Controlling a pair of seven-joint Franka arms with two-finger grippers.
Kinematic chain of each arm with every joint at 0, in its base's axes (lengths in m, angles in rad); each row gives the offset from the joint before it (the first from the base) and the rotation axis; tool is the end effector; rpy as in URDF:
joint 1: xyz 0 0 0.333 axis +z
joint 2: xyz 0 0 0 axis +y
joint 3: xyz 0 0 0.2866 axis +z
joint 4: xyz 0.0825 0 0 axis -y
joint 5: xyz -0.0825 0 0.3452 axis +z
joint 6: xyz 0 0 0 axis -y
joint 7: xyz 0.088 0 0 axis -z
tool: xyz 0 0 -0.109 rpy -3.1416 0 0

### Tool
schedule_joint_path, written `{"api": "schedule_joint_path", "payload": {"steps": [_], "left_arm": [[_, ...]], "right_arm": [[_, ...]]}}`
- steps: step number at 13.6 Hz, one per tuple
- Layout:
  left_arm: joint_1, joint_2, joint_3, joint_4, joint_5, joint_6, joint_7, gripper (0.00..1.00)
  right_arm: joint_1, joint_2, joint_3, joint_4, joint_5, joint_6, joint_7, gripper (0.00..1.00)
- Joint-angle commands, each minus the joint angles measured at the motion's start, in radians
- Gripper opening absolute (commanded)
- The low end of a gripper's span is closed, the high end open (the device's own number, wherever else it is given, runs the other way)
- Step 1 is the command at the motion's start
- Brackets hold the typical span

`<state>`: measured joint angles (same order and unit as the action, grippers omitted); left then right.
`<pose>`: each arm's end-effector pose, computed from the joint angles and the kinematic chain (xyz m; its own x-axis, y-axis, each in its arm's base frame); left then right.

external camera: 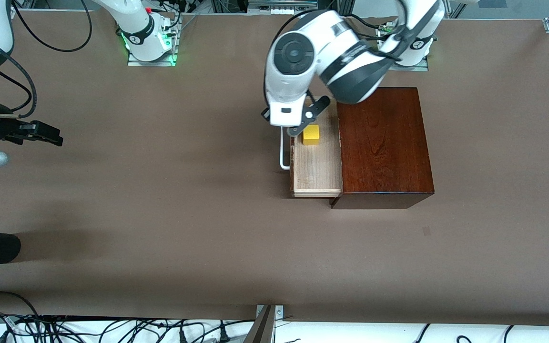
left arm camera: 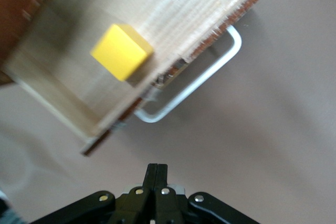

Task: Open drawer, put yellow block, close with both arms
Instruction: 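Move the left gripper to the drawer front beside the handle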

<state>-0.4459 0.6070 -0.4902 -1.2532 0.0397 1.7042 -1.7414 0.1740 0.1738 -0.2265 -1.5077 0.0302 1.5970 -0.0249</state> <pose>0.4459 -0.4762 0.4139 0.6255 0.7509 -0.2119 0.7431 -0.6562 -0.1315 0.5605 -0.0167 0.5311 0.9964 -0.0280 -0.0802 -0.0276 -0.9996 0.0068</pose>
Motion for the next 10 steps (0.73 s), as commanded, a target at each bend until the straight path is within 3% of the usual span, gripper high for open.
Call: {"api": "schedule_joint_path", "payload": {"steps": [1, 6, 7, 10], "left_arm": [[-0.161, 0.079, 0.120, 0.094, 0.048, 0.043, -0.144, 0.00], [-0.505, 0.155, 0.500, 0.120, 0.048, 0.063, -0.182, 0.00], [-0.537, 0.169, 0.546, 0.118, 0.048, 0.063, -0.179, 0.00], [-0.537, 0.194, 0.571, 0.115, 0.061, 0.063, -0.176, 0.00]], "right_arm": [[-0.149, -0.045, 0.148, -0.022, -0.026, 0.003, -0.009, 1.00], [-0.165, -0.045, 0.168, -0.023, -0.027, 0.004, -0.006, 1.00], [-0.165, -0.045, 0.168, -0.022, -0.027, 0.004, -0.004, 1.00], [-0.165, -0.043, 0.168, -0.023, -0.035, 0.006, -0.004, 1.00]]}}
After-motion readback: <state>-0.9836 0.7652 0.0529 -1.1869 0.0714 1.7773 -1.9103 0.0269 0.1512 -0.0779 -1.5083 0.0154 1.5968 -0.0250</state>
